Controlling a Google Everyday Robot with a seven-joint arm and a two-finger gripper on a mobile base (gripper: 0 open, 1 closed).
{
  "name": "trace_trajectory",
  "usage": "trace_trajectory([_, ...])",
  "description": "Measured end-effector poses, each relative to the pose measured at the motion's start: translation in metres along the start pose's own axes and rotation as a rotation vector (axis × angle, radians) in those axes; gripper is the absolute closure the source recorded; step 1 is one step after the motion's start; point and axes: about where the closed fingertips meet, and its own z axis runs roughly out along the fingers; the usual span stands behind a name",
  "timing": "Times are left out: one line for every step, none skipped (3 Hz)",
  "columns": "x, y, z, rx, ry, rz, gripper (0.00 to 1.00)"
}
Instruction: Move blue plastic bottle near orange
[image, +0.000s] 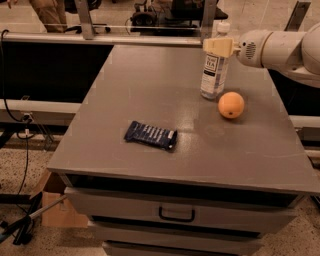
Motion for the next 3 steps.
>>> trace_trajectory([0.000, 0.000, 0.000, 0.000, 0.000, 0.000, 0.36])
trace_trajectory([0.000, 0.000, 0.000, 0.000, 0.000, 0.000, 0.12])
trace_trajectory([0.003, 0.013, -0.005, 0.013, 0.018, -0.027, 0.00])
